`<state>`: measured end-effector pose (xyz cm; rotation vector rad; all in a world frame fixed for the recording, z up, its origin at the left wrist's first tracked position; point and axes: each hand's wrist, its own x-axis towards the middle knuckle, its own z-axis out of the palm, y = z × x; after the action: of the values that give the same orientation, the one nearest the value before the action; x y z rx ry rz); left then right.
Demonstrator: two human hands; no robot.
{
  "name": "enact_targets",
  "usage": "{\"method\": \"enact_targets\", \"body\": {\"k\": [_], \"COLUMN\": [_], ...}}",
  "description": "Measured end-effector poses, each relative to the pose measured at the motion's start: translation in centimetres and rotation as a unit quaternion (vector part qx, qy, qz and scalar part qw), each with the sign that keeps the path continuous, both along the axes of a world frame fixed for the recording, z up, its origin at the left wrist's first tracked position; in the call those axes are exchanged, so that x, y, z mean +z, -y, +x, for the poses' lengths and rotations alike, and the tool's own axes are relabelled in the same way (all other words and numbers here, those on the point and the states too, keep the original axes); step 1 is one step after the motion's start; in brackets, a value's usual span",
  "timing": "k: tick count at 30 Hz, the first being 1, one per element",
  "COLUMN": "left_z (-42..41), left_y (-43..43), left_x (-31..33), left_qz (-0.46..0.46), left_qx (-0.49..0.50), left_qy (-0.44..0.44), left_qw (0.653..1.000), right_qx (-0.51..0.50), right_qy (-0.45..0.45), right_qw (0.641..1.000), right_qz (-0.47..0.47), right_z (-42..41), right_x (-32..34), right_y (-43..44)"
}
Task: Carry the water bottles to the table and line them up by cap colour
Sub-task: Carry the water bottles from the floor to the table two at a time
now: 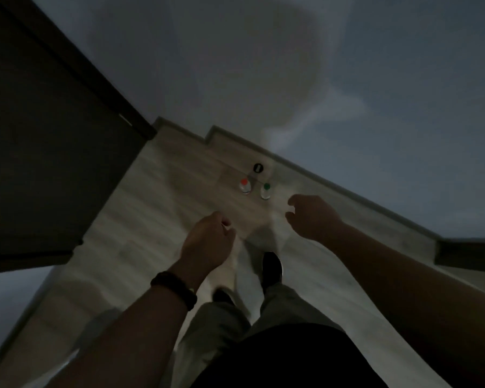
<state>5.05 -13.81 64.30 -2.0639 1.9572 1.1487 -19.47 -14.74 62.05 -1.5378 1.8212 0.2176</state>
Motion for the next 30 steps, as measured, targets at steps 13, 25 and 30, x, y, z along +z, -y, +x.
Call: {"method": "enact_targets", "body": {"k": [13, 25, 30], "left_z": [4.3, 3.9, 2.5], "left_y": [19.7, 23.7, 23.9], "left_x": [-28.3, -55.6, -60.4], "left_qz": [0.095, 0.11, 0.088], "left_qx": [-0.122, -0.141, -0.159], "left_qy": [0.023, 0.013, -0.027], "left_qw": [0.988, 0.984, 0.983], "right_qx": [-0.333, -0.534, -0.52], "right_qy": [0.063, 0.125, 0.163], "right_qw": [0.932, 0.836, 0.832], "right_qz": [0.124, -0.026, -0.108], "right_z": [7.8, 7.9, 6.8], "right_x": [-27.2, -54.5, -59.4], "right_y": [5.1, 12.3, 15.2]}}
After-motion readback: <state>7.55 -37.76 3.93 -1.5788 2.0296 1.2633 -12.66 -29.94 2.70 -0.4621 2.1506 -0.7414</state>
